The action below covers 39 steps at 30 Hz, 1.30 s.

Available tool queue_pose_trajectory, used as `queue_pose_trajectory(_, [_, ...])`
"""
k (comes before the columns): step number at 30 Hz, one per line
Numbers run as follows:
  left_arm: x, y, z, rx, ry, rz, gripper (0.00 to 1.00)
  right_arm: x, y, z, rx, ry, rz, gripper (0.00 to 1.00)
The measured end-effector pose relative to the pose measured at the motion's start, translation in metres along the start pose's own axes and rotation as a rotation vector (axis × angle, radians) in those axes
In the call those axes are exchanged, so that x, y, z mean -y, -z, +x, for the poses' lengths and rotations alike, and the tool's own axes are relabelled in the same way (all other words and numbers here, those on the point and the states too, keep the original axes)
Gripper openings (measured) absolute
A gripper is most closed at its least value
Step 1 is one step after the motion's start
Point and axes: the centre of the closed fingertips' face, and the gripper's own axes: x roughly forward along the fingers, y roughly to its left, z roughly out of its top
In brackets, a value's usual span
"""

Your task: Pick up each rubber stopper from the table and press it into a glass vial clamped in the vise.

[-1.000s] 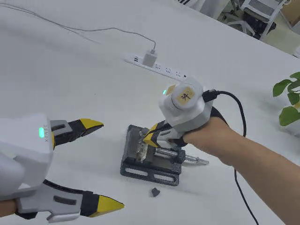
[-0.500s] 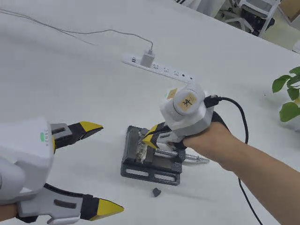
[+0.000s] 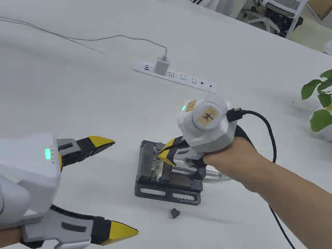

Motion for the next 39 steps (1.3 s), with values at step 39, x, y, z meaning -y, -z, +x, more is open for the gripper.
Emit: queue_pose_trajectory(39, [0.007,-0.001,0.003,-0.075,0.036,0.065,0.87,-0.009,0.016,-0.074,0.297,0.127,0.105,0.38])
